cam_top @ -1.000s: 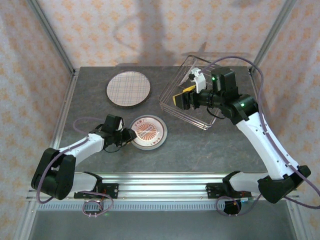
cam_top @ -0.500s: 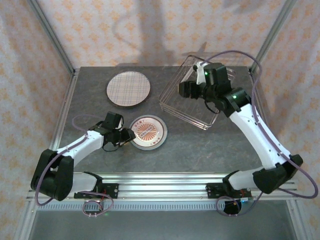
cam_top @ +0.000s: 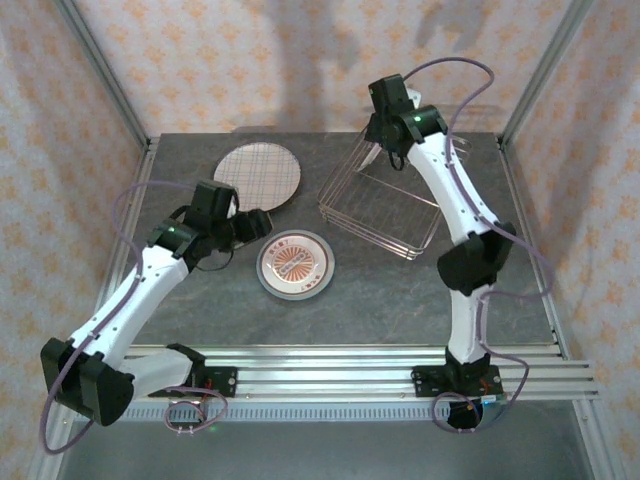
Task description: Unload the plates from the dish rack
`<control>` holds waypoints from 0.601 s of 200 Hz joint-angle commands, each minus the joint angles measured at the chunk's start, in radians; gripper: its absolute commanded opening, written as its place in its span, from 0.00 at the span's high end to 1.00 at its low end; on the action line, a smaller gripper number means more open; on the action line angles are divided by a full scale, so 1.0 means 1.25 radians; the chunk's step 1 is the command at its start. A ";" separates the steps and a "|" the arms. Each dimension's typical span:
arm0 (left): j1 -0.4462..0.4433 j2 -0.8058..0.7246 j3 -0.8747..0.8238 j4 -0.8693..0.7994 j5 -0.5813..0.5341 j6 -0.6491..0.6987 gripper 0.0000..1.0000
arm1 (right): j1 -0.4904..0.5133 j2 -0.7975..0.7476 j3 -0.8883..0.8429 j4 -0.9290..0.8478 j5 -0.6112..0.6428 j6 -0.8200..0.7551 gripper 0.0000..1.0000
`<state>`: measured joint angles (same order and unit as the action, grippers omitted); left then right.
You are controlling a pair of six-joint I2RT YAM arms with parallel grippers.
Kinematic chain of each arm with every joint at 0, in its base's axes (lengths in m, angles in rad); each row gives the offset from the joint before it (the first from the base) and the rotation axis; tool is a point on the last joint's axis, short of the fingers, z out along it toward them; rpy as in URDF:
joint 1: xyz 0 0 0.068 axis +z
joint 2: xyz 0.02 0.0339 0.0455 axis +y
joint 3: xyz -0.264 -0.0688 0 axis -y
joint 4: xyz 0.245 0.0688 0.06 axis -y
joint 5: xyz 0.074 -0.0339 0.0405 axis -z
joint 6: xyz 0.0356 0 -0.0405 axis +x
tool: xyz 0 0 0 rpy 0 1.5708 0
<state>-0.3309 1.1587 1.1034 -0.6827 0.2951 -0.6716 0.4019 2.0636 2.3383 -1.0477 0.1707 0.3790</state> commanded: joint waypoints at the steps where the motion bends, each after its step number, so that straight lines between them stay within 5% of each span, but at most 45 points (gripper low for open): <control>1: -0.016 -0.017 0.090 -0.057 -0.039 0.025 0.34 | -0.025 0.065 0.087 -0.039 -0.011 0.040 0.35; 120: -0.041 -0.172 0.204 0.099 -0.005 0.045 0.27 | -0.075 0.269 0.181 0.098 -0.122 0.023 0.45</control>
<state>-0.3733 0.9627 1.3285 -0.5980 0.2802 -0.6346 0.3237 2.3722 2.5195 -0.9676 0.0246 0.4038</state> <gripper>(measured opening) 0.733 0.570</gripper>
